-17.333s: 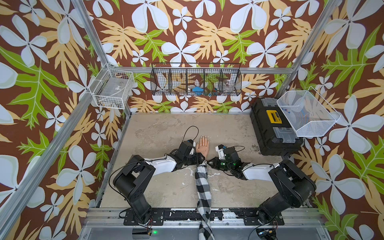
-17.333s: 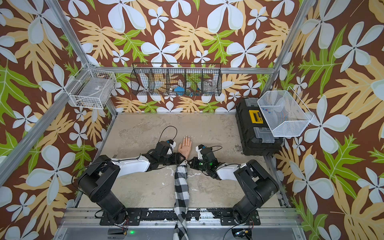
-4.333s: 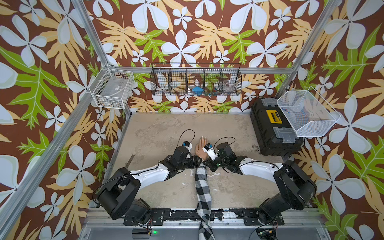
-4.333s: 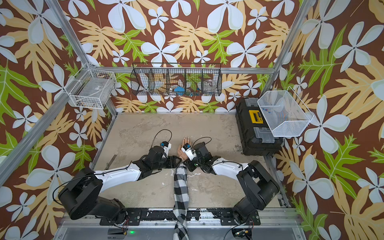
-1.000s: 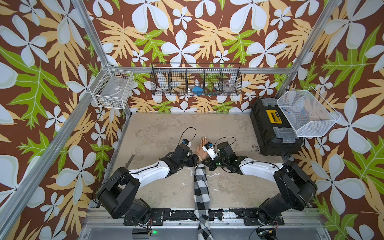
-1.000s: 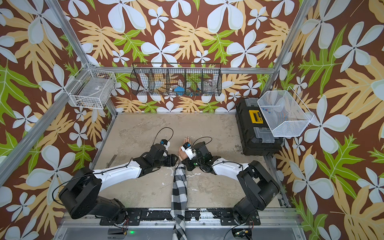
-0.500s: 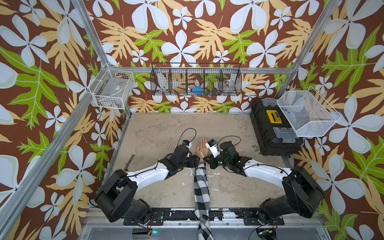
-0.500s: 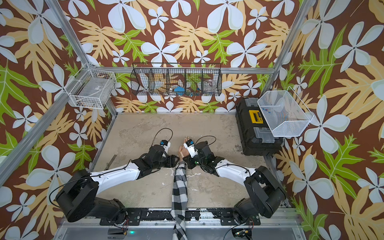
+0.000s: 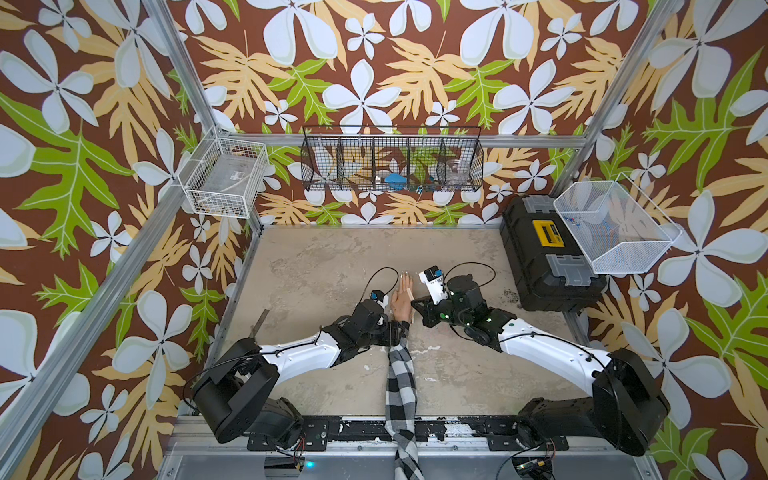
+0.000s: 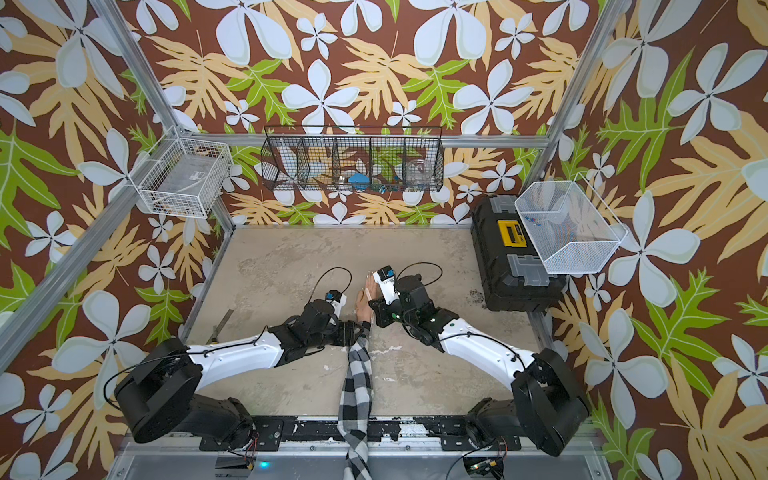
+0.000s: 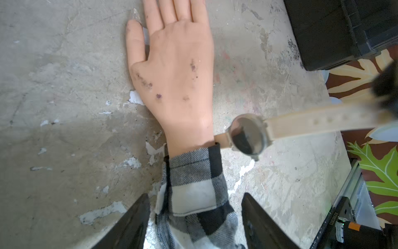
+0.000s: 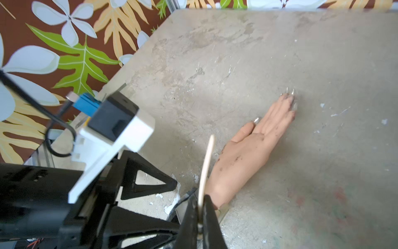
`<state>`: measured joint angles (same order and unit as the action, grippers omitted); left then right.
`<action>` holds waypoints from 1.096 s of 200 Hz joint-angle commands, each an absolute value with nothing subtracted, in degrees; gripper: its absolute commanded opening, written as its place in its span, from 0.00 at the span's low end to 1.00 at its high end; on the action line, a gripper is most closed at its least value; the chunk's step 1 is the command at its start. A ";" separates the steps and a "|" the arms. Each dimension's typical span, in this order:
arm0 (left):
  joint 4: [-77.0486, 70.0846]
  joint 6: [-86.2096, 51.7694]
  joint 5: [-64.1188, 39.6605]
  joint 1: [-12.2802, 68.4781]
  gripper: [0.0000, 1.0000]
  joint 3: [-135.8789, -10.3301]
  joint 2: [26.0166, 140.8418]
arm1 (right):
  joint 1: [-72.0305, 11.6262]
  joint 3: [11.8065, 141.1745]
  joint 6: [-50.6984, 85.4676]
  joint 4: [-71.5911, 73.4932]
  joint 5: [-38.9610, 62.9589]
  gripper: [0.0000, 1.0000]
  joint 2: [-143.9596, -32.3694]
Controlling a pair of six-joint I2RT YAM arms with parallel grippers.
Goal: Take off the watch
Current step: Take off the watch from the hand.
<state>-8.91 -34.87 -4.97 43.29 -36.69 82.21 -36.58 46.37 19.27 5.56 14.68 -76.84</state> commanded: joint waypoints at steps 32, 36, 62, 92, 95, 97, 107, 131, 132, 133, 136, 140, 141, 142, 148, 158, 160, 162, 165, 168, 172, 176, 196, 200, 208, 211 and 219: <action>-10.11 -35.17 -4.21 43.33 0.69 -37.18 82.35 | -32.65 48.07 20.76 0.93 9.11 0.00 -71.90; -10.03 -35.21 -4.22 43.33 0.69 -37.25 82.48 | -32.38 48.03 20.84 0.71 8.91 0.00 -71.52; -10.11 -35.17 -4.13 43.33 0.69 -37.45 82.48 | -30.58 48.25 21.96 -1.63 5.45 0.00 -69.47; -10.04 -35.19 -4.04 43.33 0.69 -37.75 82.44 | -28.16 47.64 23.26 -2.57 2.62 0.00 -68.44; -10.02 -35.17 -4.04 43.33 0.69 -37.83 82.46 | -27.92 47.64 23.40 -2.81 2.49 0.00 -68.53; -9.98 -35.20 -4.04 43.33 0.69 -37.82 82.49 | -27.66 47.70 23.45 -2.99 2.40 0.00 -68.57; -9.93 -35.09 -3.91 43.33 0.69 -37.88 82.38 | -26.90 47.64 23.79 -3.78 1.53 0.00 -68.64; -9.67 -35.18 -3.68 43.33 0.69 -37.88 82.19 | -25.66 46.32 25.10 -4.09 0.71 0.00 -67.49; -9.67 -35.17 -3.69 43.33 0.69 -37.88 82.23 | -25.62 46.23 25.16 -4.06 0.66 0.00 -67.45; -9.67 -35.21 -3.69 43.33 0.69 -37.88 82.20 | -25.60 46.14 25.19 -4.05 0.64 0.00 -67.39; -9.66 -35.18 -3.65 43.33 0.69 -37.88 82.18 | -25.49 45.92 25.42 -3.97 0.46 0.00 -67.26; -9.67 -35.16 -3.69 43.33 0.69 -37.88 82.14 | -25.30 45.60 25.60 -3.75 0.44 0.00 -67.04; -9.71 -35.16 -3.69 43.33 0.69 -37.88 82.11 | -25.26 45.52 25.63 -3.72 0.35 0.00 -67.01; -9.69 -35.16 -3.69 43.33 0.69 -37.88 82.10 | -25.24 45.43 25.69 -3.71 0.35 0.00 -66.99; -9.70 -35.16 -3.69 43.35 0.69 -37.88 82.11 | -25.01 45.02 25.87 -3.68 0.07 0.00 -66.77; -9.76 -35.32 -3.69 43.33 0.69 -37.88 82.10 | -24.45 44.29 25.99 -3.99 -0.15 0.00 -66.73; -9.76 -35.33 -3.69 43.33 0.69 -37.88 82.09 | -24.37 44.10 26.01 -4.03 -0.12 0.00 -66.71; -9.76 -35.33 -3.69 43.33 0.69 -37.88 82.11 | -24.24 43.87 26.01 -4.04 -0.18 0.00 -66.67; -9.76 -35.33 -3.67 43.33 0.69 -37.88 82.09 | -24.16 43.53 25.94 -4.02 -0.32 0.00 -66.63; -9.79 -35.33 -3.69 43.33 0.69 -37.88 82.11 | -24.01 43.17 26.04 -3.97 -0.46 0.00 -66.56; -9.87 -35.33 -3.65 43.33 0.69 -37.89 82.14 | -23.87 42.67 26.10 -3.96 -0.61 0.00 -66.39; -9.88 -35.33 -3.67 43.33 0.69 -37.95 82.11 | -23.67 42.09 26.19 -3.96 -0.76 0.00 -66.22; -9.82 -35.33 -3.74 43.33 0.69 -38.11 82.10 | -22.70 39.27 26.86 -3.87 -1.73 0.00 -64.99; -9.77 -35.33 -3.80 43.33 0.69 -38.15 82.11 | -22.47 38.58 27.02 -3.76 -1.78 0.00 -64.70; -9.82 -35.26 -3.78 43.33 0.69 -38.15 82.03 | -22.26 37.53 27.36 -3.82 -2.30 0.00 -64.18; -9.76 -35.17 -3.78 43.33 0.69 -38.14 82.01 | -22.16 37.18 27.53 -3.86 -2.42 0.00 -63.94; -9.76 -35.16 -3.78 43.33 0.69 -38.23 82.01 | -21.93 36.20 27.76 -3.60 -2.32 0.00 -63.45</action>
